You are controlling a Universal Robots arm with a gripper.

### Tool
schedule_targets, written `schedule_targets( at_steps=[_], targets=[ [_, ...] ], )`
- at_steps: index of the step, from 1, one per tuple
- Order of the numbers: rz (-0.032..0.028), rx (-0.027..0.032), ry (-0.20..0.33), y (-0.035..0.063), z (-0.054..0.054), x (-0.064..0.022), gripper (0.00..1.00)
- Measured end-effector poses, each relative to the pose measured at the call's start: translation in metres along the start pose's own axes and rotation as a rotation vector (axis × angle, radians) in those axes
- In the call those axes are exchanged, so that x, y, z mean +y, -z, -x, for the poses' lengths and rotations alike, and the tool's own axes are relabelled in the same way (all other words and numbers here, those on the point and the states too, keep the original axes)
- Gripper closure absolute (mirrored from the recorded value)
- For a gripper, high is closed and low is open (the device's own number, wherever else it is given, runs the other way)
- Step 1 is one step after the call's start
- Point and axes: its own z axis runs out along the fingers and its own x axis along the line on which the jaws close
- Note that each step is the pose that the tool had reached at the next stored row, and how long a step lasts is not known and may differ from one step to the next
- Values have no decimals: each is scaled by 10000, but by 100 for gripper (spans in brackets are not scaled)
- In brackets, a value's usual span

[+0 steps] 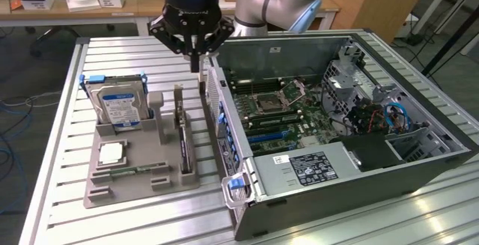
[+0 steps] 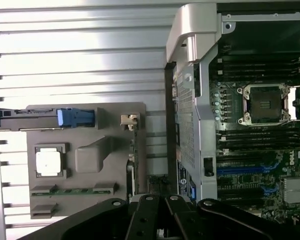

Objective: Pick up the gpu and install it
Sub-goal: 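Reach for the gpu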

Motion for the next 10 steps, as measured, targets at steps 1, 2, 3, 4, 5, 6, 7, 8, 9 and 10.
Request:
schedule_targets(
  at_steps=[1, 2, 3, 4, 5, 6, 7, 8, 9, 10],
  targets=[
    [0, 0, 0, -1, -31, -3, 89],
    [0, 0, 0, -2, -58, -6, 89],
    [-1, 0, -1, -3, -83, -9, 89],
    [-1, 0, -1, -4, -111, -13, 89],
    [0, 0, -1, -5, -130, -15, 89],
    [0, 0, -1, -7, -146, -16, 89],
    [0, 0, -1, -8, -160, -18, 89],
    [0, 0, -1, -9, -169, -21, 89],
    [0, 0, 0, -10, -178, -25, 89],
    [-1, 1, 1, -10, -191, -30, 89]
  ],
)
